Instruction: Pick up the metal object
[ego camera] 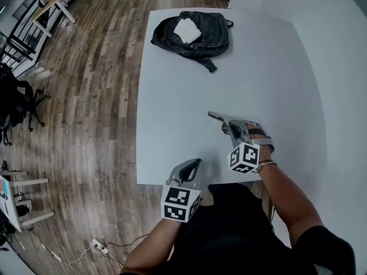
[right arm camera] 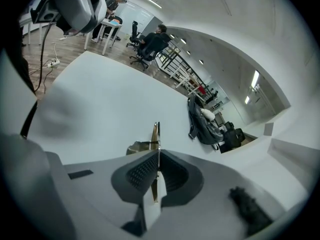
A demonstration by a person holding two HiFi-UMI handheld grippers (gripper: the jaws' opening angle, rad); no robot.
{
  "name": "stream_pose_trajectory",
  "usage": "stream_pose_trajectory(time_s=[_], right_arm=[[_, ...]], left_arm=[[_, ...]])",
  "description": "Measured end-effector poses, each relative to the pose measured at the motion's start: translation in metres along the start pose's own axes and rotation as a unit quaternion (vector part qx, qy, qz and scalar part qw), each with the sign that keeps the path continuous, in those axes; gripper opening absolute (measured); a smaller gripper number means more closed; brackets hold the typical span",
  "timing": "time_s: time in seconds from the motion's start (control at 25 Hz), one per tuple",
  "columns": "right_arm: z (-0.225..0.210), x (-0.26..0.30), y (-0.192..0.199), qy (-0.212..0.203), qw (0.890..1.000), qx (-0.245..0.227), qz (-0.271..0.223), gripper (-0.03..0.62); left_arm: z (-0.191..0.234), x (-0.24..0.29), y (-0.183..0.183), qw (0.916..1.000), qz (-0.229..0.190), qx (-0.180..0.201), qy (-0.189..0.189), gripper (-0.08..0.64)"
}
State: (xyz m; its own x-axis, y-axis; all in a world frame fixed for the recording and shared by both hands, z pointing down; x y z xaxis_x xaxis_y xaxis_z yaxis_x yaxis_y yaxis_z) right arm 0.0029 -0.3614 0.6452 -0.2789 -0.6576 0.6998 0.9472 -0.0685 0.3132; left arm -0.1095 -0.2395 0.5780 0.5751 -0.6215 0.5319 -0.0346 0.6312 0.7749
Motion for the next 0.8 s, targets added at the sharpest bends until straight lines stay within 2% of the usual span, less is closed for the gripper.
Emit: stream_pose_trajectory(time_s=[0.64,0.8], right_arm=[[0.05,-0.083,-0.046,0.012,0.997,0.076,-0.003,0.015],[0.063,-0.109,-0.057,0.014,0.994,0.112,-0.006,0.015]], left_arm=[[-0.012,-0.085,0.019,0.9992,-0.022,0.028,0.02,0.008],[-0.017,-0.108,0.023,0.9986,-0.029,0.036,0.026,0.008]])
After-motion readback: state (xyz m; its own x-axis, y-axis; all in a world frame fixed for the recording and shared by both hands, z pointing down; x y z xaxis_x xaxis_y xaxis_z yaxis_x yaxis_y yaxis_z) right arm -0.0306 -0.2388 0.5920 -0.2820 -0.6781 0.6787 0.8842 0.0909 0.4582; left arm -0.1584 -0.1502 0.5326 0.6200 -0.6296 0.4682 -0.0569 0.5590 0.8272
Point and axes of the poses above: the fingertips, and each gripper's own axes: x forward along the fingers, z to its left, y out of its underside, the point moved 2 cm from there along -x, backward along the fingers, and after that the axes turned 2 degrees about y, right-handed, at the moved point
